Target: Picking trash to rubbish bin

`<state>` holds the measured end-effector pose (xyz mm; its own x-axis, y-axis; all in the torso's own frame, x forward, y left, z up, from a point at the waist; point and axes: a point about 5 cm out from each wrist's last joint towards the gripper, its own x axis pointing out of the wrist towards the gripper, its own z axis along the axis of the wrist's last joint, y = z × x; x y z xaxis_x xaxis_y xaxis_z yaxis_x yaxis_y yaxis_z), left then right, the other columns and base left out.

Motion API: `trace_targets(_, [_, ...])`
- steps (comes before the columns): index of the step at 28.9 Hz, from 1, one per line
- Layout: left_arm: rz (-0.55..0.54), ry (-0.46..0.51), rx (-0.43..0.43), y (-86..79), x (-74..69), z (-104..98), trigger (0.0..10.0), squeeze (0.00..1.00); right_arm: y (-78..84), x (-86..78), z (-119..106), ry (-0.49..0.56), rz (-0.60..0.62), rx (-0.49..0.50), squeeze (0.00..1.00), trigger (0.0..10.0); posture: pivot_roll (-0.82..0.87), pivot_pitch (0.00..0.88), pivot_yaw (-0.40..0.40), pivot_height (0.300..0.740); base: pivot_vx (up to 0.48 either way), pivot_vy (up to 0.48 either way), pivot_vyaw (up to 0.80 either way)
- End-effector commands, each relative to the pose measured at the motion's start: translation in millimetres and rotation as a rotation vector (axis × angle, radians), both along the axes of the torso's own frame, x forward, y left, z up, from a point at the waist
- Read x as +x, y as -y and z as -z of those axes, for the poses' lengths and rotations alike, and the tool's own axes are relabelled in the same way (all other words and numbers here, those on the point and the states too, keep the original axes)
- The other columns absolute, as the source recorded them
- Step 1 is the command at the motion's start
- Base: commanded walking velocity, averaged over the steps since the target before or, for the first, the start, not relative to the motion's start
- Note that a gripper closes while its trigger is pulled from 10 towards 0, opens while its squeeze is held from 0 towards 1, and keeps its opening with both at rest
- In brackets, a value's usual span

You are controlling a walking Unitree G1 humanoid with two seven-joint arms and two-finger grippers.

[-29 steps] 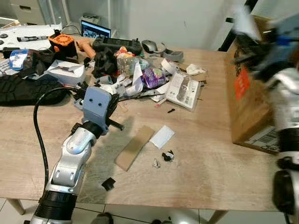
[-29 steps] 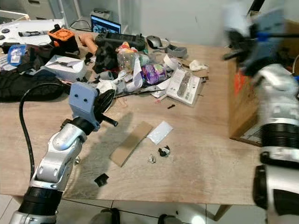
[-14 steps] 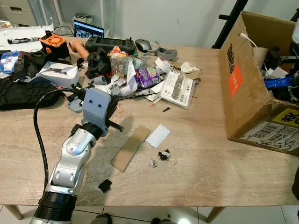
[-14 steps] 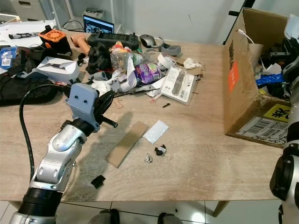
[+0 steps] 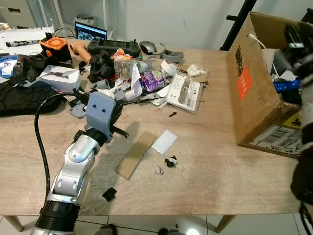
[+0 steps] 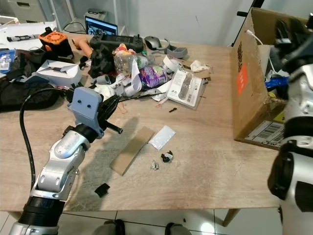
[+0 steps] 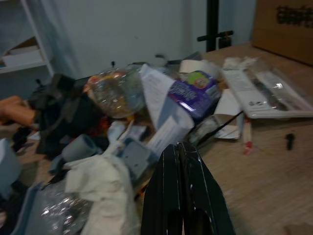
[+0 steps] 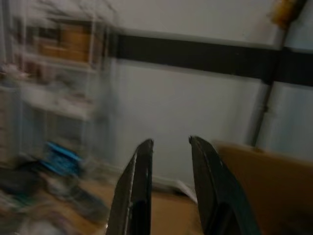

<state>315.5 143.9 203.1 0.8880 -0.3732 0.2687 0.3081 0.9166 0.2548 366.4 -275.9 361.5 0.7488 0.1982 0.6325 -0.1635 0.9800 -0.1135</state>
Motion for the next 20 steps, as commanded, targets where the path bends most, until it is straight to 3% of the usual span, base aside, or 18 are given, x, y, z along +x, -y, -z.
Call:
trace_targets(1, [0.011,-0.009,0.005,1.6,-1.0,2.4,10.0,0.0,-46.1,-1.6,-5.0,0.038,-0.251,-0.126,0.0,10.0,0.02,0.215,-0.061,0.74,0.0,0.0,0.0])
trace_targets(2, [0.013,-0.009,0.006,2.0,-1.4,2.4,10.0,0.0,-70.3,-3.2,-0.6,0.032,-0.362,-0.186,0.0,10.0,0.02,0.203,-0.057,0.74,0.0,0.0,0.0])
trace_targets(3, [0.014,-0.009,0.006,2.4,-1.8,2.3,10.0,0.0,-82.5,-4.3,3.2,0.026,-0.414,-0.218,0.0,10.0,0.02,0.203,-0.057,0.74,0.0,0.0,0.0])
trace_targets(4, [0.014,-0.009,0.006,2.4,-1.8,2.3,10.0,0.0,-82.5,-4.3,3.2,0.026,-0.414,-0.218,0.0,10.0,0.02,0.203,-0.057,0.74,0.0,0.0,0.0])
trace_targets(5, [0.017,-0.009,0.009,3.2,-1.1,2.4,10.0,0.0,-101.5,-6.9,11.2,0.005,-0.494,-0.273,0.0,10.0,0.02,0.203,-0.058,0.74,0.0,0.0,0.0])
trace_targets(6, [0.024,-0.007,0.029,4.9,0.6,2.3,10.0,0.0,-136.7,-13.4,38.4,-0.059,-0.649,-0.4,0.0,10.0,0.03,0.225,-0.061,0.74,0.0,0.0,0.0])
trace_targets(7, [0.024,-0.007,0.029,4.9,0.6,2.3,10.0,0.0,-136.7,-13.4,38.4,-0.059,-0.649,-0.4,0.0,10.0,0.03,0.225,-0.061,0.74,0.0,0.0,0.0])
trace_targets(9, [0.025,-0.004,0.033,5.5,0.4,1.7,10.0,0.0,-151.9,-19.3,56.8,-0.11,-0.737,-0.466,0.0,10.0,0.03,0.209,-0.057,0.74,0.0,0.0,0.0])
trace_targets(11, [0.024,-0.005,0.025,5.2,-0.3,0.8,10.0,0.0,-162.0,-24.8,84.9,-0.227,-0.818,-0.528,0.0,10.0,0.04,0.202,-0.057,0.74,0.0,0.0,0.0])
trace_targets(12, [0.024,-0.005,0.025,5.2,-0.3,0.8,10.0,0.0,-162.0,-24.8,84.9,-0.227,-0.818,-0.528,0.0,10.0,0.04,0.202,-0.057,0.74,0.0,0.0,0.0])
trace_targets(13, [0.02,-0.01,0.029,3.4,-0.1,2.3,10.0,0.0,-164.3,-27.3,110.9,-0.329,-0.831,-0.581,0.0,10.0,0.04,0.215,-0.059,0.74,0.0,0.0,0.0])
trace_targets(15, [0.02,-0.01,0.029,3.4,-0.1,2.3,10.0,0.0,-164.3,-27.3,110.9,-0.329,-0.831,-0.581,0.0,10.0,0.04,0.215,-0.059,0.74,0.0,0.0,0.0])
trace_targets(16, [0.016,-0.013,0.025,2.2,-0.9,2.7,10.0,0.0,-162.8,-28.8,120.4,-0.356,-0.807,-0.59,1.0,10.0,0.03,0.224,-0.058,0.74,0.0,0.0,0.0])
trace_targets(20, [0.015,-0.016,0.025,0.8,-1.2,3.1,10.0,0.0,-156.5,-37.2,131.9,-0.373,-0.648,-0.49,1.0,10.0,0.03,0.225,-0.061,0.74,0.0,0.0,0.0])
